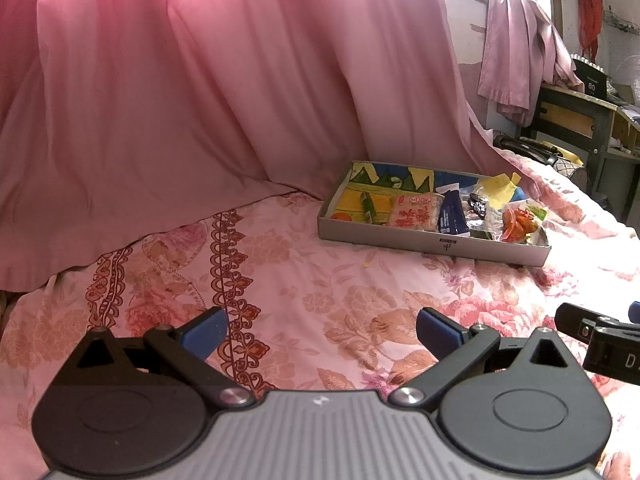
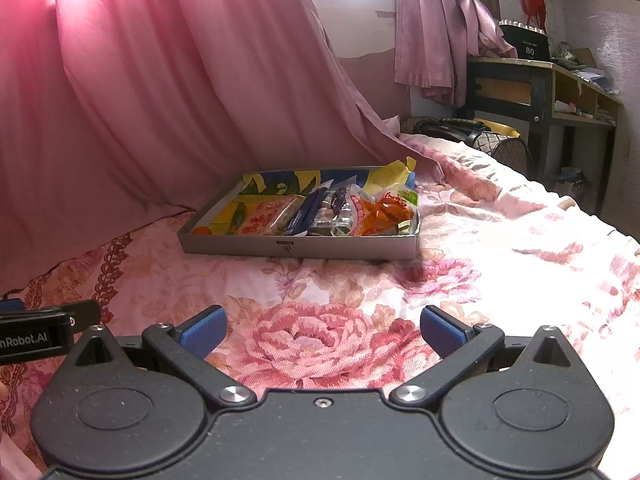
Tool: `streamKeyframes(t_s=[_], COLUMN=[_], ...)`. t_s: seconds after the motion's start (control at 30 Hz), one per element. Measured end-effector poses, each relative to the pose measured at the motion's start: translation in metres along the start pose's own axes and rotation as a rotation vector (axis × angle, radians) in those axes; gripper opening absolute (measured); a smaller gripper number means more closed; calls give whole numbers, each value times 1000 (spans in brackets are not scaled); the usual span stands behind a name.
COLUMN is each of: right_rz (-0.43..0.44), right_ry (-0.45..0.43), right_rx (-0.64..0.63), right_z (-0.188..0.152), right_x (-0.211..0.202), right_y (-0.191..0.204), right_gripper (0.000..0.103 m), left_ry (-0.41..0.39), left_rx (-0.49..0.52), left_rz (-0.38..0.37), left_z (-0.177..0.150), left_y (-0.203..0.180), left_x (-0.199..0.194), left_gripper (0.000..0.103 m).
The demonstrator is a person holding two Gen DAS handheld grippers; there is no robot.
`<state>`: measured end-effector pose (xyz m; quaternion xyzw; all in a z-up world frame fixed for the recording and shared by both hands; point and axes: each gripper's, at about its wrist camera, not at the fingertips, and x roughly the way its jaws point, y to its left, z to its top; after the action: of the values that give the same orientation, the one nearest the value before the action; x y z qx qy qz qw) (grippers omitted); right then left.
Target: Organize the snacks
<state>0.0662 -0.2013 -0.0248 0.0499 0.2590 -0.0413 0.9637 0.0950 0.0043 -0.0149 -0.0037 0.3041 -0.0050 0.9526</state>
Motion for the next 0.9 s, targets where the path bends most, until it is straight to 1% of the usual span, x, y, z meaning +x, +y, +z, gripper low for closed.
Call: streamKeyframes(t_s=[0.9], right_rz=[-1], right_ry=[4], right_rx=[0], right_z=[-1], right_x=[1], right_y=[0], right_gripper=[102], left_ry=[2], left_rx=[1], left_rz=[-1], left_z=[0], left_y=[0], left_x=[0], left_gripper=[103])
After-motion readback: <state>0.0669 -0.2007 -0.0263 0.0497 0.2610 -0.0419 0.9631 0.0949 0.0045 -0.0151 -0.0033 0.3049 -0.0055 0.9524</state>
